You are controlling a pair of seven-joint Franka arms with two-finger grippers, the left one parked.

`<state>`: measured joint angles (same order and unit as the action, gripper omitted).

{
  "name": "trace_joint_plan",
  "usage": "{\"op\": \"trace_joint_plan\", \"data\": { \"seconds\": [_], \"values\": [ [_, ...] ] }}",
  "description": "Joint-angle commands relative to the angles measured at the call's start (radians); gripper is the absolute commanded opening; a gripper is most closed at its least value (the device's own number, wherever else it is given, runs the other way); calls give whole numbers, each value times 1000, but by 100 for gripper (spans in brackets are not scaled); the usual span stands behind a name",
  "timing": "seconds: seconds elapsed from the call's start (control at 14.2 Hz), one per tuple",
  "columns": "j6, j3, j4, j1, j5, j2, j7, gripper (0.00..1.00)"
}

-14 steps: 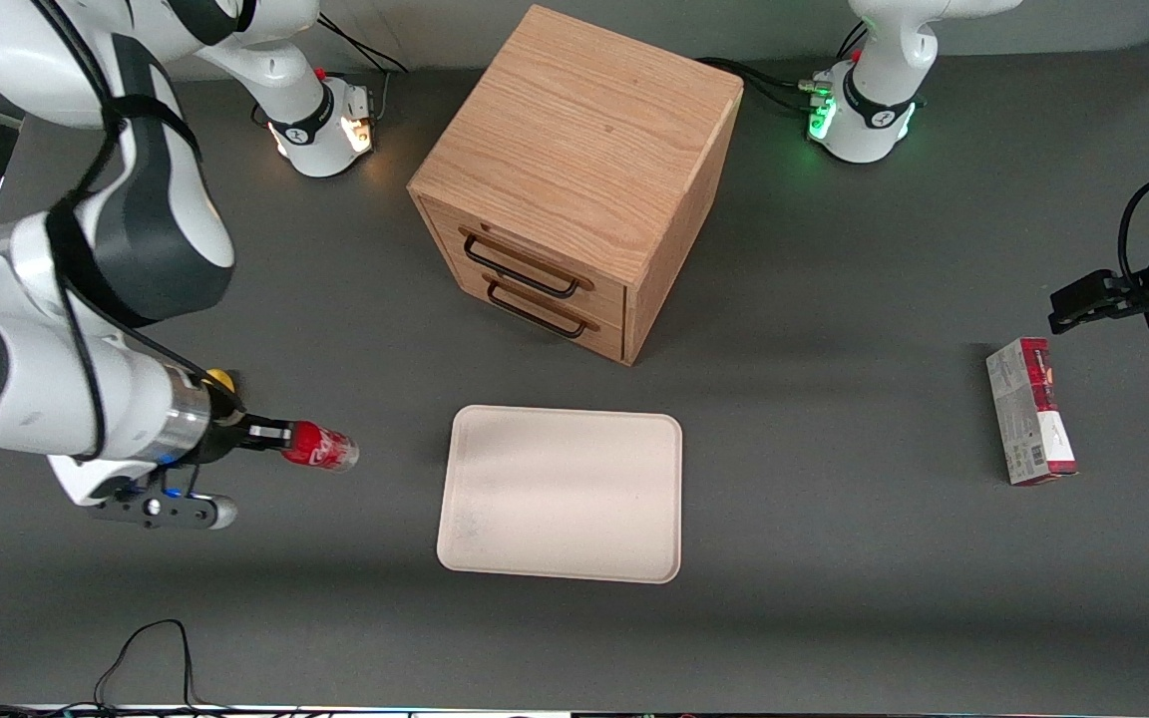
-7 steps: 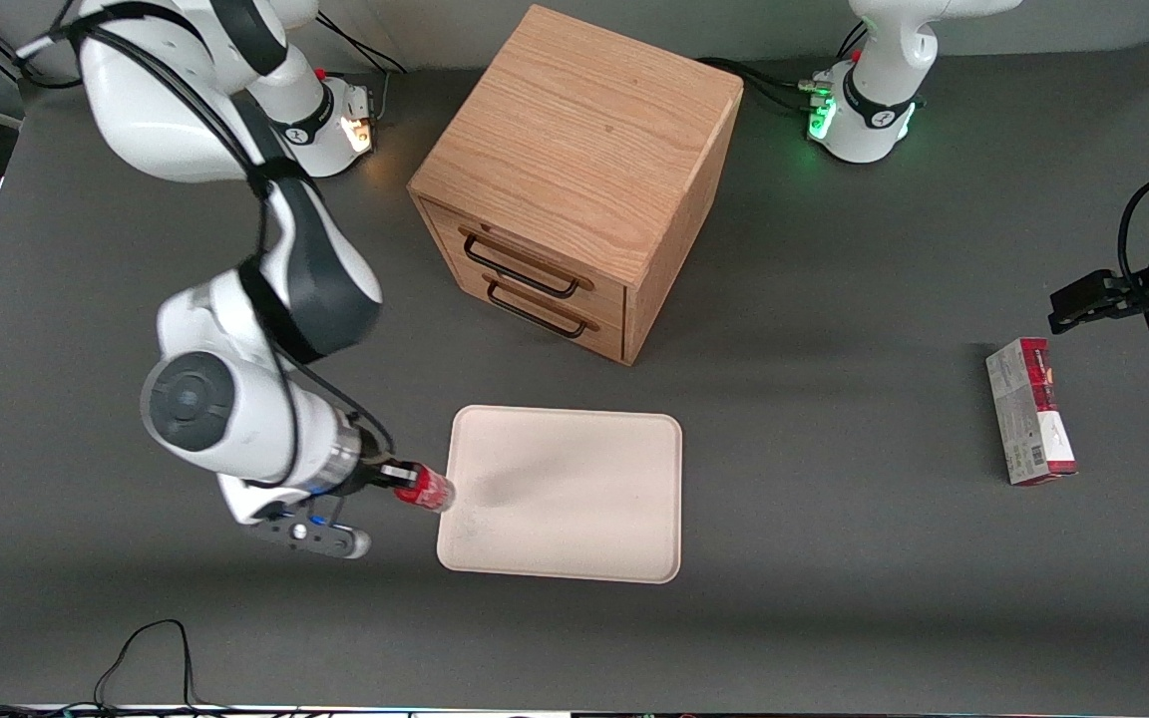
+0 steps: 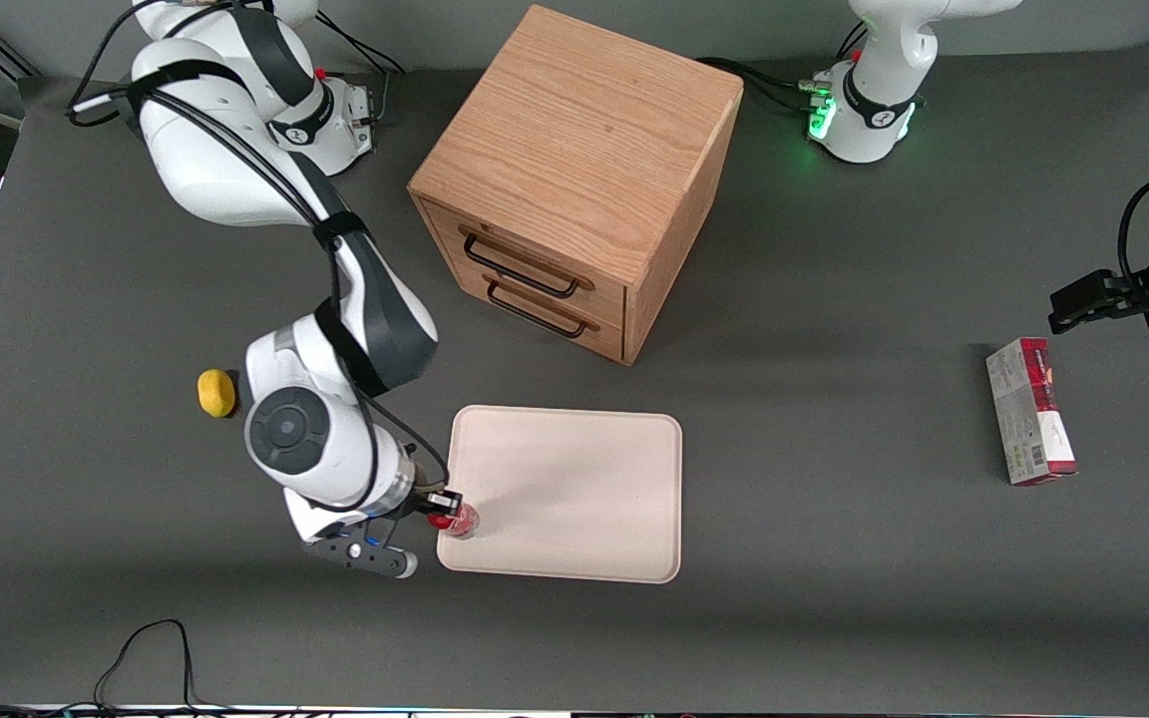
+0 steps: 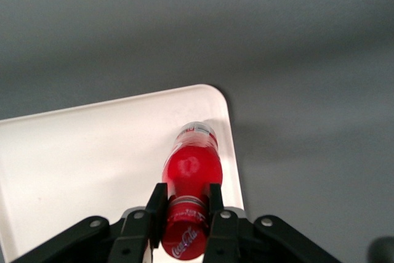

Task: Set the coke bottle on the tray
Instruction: 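Carry the held bottle over to the white tray's edge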

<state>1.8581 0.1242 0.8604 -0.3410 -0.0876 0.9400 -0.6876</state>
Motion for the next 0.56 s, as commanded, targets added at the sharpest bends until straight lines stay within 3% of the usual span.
{"op": "trace_joint_plan", "data": {
  "seconds": [0.0,0.42,0.49],
  "values": [
    [29,-14,-57,-26,-26,45,-32,0],
    [32,-18,-50,-27,-26,46,-30,0],
    [30,-20,-50,-26,-26,46,-32,34]
  ]
}}
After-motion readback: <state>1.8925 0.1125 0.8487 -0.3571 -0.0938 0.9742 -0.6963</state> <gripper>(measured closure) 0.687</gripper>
